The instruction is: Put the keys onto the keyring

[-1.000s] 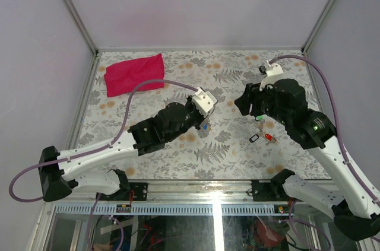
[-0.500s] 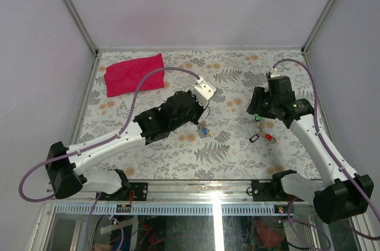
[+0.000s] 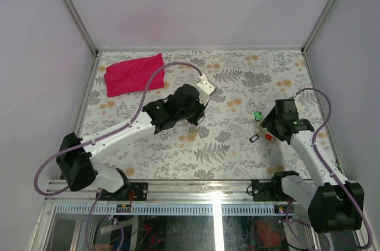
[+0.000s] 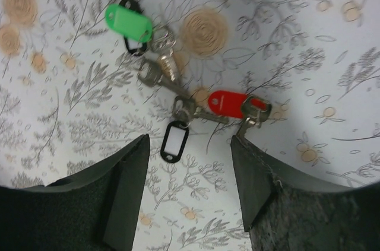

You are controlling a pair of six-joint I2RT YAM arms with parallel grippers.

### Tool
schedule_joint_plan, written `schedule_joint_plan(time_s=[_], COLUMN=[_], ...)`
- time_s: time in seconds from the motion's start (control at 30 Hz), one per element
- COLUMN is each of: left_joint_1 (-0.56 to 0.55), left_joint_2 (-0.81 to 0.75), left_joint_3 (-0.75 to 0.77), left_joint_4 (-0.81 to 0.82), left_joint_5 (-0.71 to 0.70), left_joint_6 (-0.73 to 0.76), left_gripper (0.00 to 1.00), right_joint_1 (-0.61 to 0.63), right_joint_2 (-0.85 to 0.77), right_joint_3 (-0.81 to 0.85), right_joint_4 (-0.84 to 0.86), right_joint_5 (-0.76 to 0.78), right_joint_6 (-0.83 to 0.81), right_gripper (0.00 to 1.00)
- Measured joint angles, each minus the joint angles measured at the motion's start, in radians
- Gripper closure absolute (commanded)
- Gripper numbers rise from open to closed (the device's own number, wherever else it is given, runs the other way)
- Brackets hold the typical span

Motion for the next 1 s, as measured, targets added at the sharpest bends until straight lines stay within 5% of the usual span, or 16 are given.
schedule_joint_plan(time_s=[0.27, 1.0], left_joint_1=[0.018, 0.056], left_joint_2=[0.060, 0.010], left_joint_3=[0.024, 0.078], left_joint_4=[-0.026, -0.051], left_joint_5=[-0.014, -0.014], left_joint_6=[-0.098, -0.084], left_gripper=[1.00, 1.00], right_joint_1=[-0.028, -0.156], right_joint_2=[0.064, 0.229], right_joint_3=[-0.014, -0.082], right_joint_4=[0.050, 0.198], right_joint_5=[0.139, 0.038], right_joint_6=[0.018, -0.062], right_gripper=[0.34, 0.54])
